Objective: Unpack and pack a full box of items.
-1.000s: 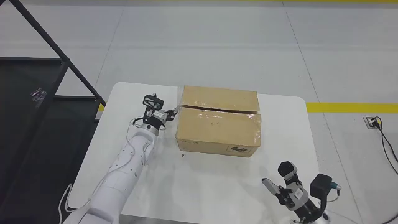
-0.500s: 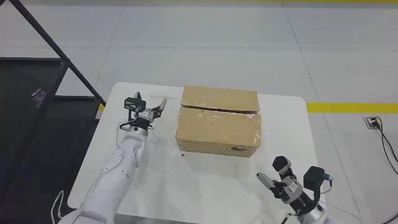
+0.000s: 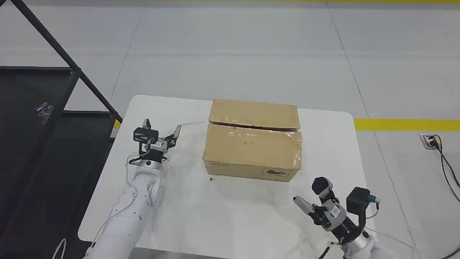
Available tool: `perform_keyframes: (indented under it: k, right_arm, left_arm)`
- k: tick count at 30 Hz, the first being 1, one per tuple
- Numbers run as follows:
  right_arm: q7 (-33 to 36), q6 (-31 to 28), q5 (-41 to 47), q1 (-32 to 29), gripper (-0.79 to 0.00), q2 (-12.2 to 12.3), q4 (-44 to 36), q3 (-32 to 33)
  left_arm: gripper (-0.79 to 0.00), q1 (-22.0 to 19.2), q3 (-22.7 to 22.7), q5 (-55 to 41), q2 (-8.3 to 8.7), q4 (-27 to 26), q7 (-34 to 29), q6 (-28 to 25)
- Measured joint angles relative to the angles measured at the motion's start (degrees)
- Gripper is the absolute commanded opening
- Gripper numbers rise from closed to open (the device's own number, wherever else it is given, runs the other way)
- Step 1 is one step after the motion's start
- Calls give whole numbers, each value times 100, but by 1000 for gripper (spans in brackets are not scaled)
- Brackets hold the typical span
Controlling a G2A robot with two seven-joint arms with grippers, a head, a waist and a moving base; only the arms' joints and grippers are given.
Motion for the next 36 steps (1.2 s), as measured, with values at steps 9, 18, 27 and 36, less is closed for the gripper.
perform_keyframes:
  k: [9, 18, 27, 36]
  right_arm:
    - [114, 11, 24, 149, 0, 7, 53, -92]
    - [138, 19, 30, 153, 0, 21, 50, -104]
    - [98, 21, 31, 86, 0, 34, 13, -87]
    - [72, 8, 28, 79, 0, 44, 32, -99]
  left_arm:
    - [0, 476, -42, 426, 187, -591, -330, -536]
    - [0, 766, -294, 578, 446, -1248, -760, -1874]
    - [0, 672, -195, 933, 441, -1468, -1606, -1176]
    - [0, 554, -55, 971, 325, -1300, -1803, -219]
